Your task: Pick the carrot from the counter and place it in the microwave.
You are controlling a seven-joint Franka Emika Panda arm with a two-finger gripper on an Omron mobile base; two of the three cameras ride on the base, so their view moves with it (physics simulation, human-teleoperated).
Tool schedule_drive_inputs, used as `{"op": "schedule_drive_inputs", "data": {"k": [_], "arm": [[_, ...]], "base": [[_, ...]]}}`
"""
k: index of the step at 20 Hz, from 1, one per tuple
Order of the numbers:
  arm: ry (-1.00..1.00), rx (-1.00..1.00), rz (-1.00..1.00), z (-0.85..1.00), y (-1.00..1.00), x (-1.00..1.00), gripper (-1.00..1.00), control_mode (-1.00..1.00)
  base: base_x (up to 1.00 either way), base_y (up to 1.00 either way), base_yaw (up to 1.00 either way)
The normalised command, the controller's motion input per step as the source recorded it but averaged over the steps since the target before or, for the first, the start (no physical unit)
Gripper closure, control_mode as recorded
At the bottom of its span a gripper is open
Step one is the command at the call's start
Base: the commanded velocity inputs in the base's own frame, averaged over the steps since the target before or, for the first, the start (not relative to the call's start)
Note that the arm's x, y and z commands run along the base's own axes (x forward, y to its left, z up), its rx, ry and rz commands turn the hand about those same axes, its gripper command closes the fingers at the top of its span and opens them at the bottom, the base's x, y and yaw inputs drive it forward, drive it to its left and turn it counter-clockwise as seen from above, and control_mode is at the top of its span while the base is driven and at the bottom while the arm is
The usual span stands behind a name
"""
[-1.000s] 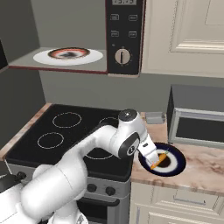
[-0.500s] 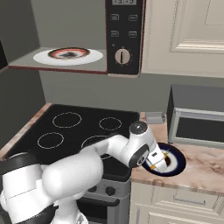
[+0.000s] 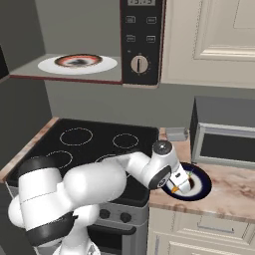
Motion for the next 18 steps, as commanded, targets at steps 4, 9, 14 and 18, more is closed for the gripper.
{"op": "schedule_drive_inputs", "data": {"k": [4, 9, 14, 18], "arm": [[0.00, 0.00, 0.04, -0.24, 0.00, 0.39, -1.00, -1.00], [0.00, 0.00, 0.04, -0.16, -0.10, 0.22, -1.00, -1.00], [0.00, 0.00, 0.02, -0.16, -0.34, 0.07, -1.00, -1.00], [0.00, 0.00, 0.02, -0.15, -0.43, 0.00, -1.00, -1.00]], "base": [[0.00, 0.00, 0.00], [0.00, 0.00, 0.00], [0.00, 0.00, 0.00], [0.00, 0.00, 0.00]]}}
